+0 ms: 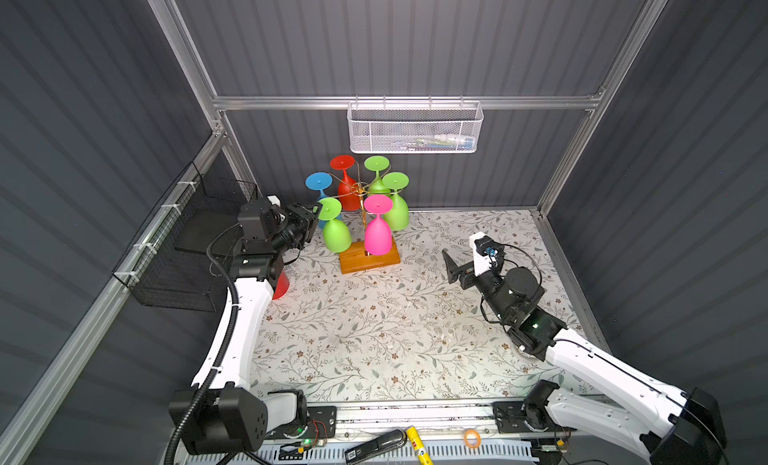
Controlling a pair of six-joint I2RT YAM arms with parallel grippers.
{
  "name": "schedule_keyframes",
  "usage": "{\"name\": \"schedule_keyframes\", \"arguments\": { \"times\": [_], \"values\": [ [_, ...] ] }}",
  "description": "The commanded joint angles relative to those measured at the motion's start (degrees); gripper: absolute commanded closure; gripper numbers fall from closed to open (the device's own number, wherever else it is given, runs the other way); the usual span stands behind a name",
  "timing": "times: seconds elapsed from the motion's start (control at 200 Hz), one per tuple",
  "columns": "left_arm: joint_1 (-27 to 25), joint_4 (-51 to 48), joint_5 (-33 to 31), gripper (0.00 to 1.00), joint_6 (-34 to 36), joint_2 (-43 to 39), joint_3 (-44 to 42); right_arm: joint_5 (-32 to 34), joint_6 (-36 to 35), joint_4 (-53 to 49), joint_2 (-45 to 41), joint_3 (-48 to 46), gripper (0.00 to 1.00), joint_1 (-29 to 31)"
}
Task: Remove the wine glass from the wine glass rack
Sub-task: 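Close the left gripper on the foot of the nearest green wine glass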
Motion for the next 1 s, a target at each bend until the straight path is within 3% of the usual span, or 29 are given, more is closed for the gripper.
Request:
{"name": "schedule_keyframes", "arguments": {
  "times": [0.0, 0.35, 0.6, 0.995],
  "values": [
    [0.2, 3.0, 2.2, 0.56, -1.8, 0.3, -0.6, 0.0, -0.2, -1.2, 1.1, 2.5, 0.01, 1.2],
    [0.5, 5.0, 3.5, 0.6, -3.1, 1.1, -2.7, 1.4, -1.4, -1.4, 2.9, 4.5, 0.01, 3.6],
    [0.9, 6.8, 4.2, 0.76, -3.7, 1.2, -4.0, 2.6, -2.1, -1.5, 3.7, 5.2, 0.01, 4.6],
    [1.7, 9.7, 4.9, 0.89, -4.9, 0.9, -5.4, 4.4, -3.1, -1.4, 3.8, 5.7, 0.01, 5.9]
  ]
}}
